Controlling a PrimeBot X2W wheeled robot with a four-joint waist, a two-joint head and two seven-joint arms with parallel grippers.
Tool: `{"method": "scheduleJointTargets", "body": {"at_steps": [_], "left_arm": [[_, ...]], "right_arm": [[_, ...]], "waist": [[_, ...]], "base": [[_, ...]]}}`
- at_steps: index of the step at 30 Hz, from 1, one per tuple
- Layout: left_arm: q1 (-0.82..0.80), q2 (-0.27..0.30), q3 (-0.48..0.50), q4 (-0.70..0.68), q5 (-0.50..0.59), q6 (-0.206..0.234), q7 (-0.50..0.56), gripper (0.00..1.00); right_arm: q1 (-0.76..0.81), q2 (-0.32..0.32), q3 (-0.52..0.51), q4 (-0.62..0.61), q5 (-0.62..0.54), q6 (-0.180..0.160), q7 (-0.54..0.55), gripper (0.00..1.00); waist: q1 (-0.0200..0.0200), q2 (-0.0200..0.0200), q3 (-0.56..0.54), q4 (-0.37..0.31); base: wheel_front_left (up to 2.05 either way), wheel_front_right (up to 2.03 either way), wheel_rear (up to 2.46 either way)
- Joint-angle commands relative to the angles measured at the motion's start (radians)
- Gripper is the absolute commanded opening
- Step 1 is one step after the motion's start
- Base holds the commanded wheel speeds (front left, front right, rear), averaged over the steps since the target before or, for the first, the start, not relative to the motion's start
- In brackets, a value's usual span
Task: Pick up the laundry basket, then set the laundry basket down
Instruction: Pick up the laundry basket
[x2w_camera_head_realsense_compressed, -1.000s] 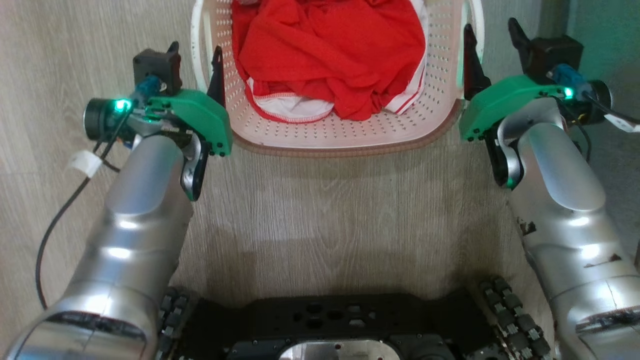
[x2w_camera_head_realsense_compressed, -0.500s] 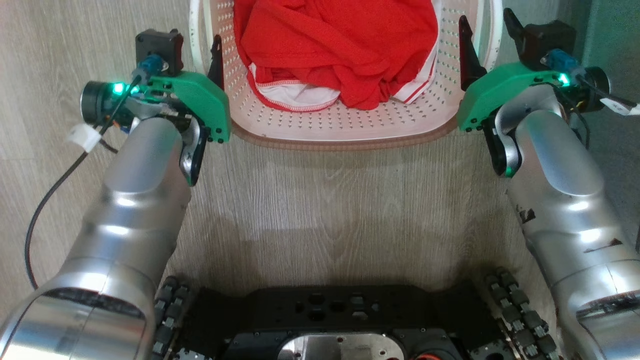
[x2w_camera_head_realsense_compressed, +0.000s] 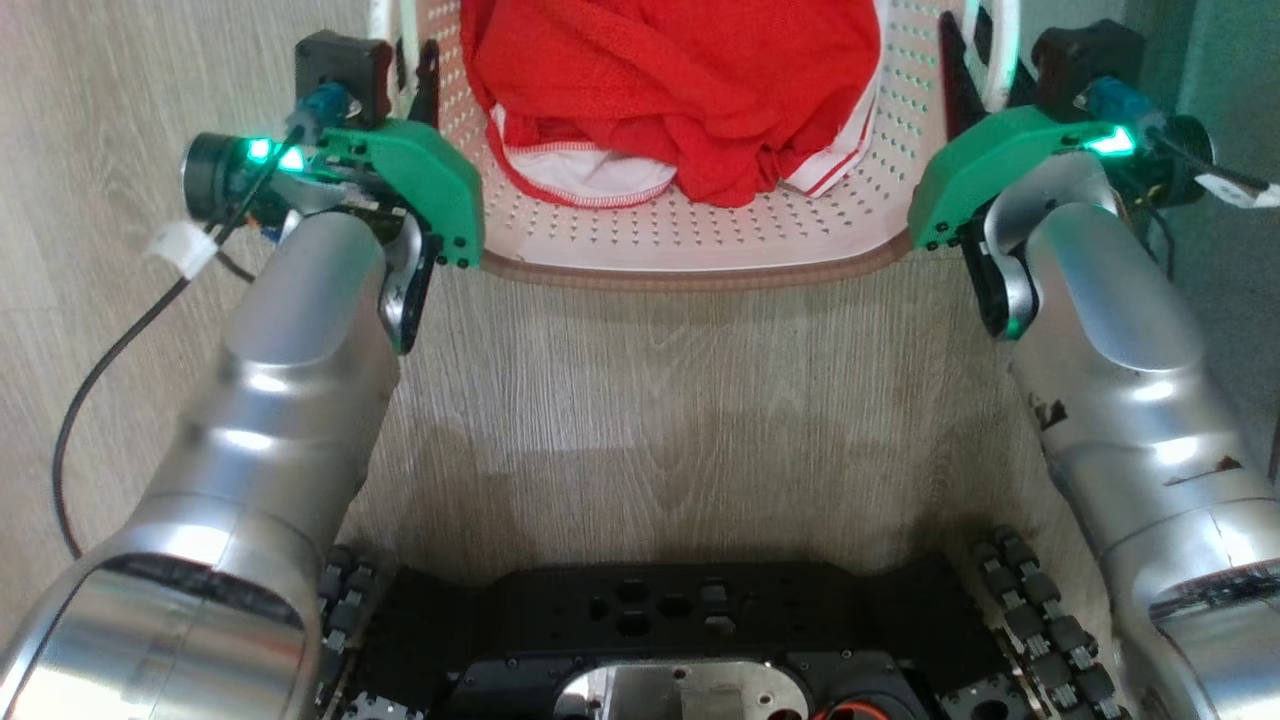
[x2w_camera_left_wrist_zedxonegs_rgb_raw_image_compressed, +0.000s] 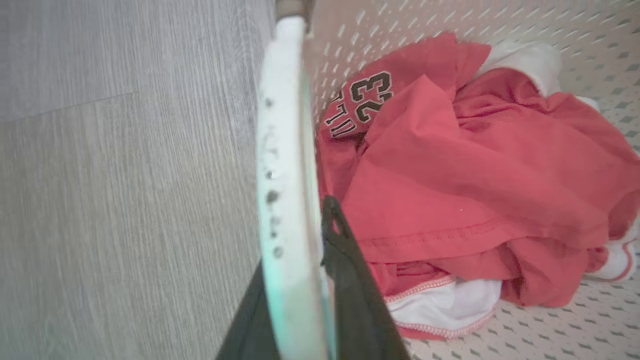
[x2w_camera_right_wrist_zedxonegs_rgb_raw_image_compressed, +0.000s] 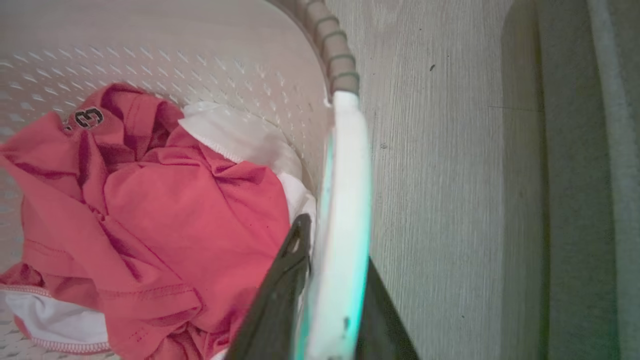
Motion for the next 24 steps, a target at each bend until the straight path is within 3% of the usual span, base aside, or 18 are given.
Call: {"method": "scheduleJointTargets", "body": {"at_steps": [1,15,24], "left_arm": [[0.017,0.032,0.007,0.001,-0.008,0.007,-0.006,0.00],[0.069,0.032,-0.068,0.005,-0.082,0.028,-0.006,0.00],[0.135,0.032,-0.109,0.031,-0.143,0.024,-0.006,0.00]], "right_arm": [[0.030,0.014,0.012,0.000,0.007,0.001,-0.008,0.01],[0.035,0.014,0.046,0.055,0.052,0.001,-0.008,0.00],[0.073,0.014,0.095,0.142,0.100,0.001,-0.008,0.00]], "waist": [[0.0000,0.0000,-0.002,0.000],[0.0000,0.0000,-0.063,-0.005],[0.0000,0.0000,-0.180,-0.012]], "base": [[0.00,0.00,0.00],[0.00,0.00,0.00],[0.00,0.00,0.00]]}}
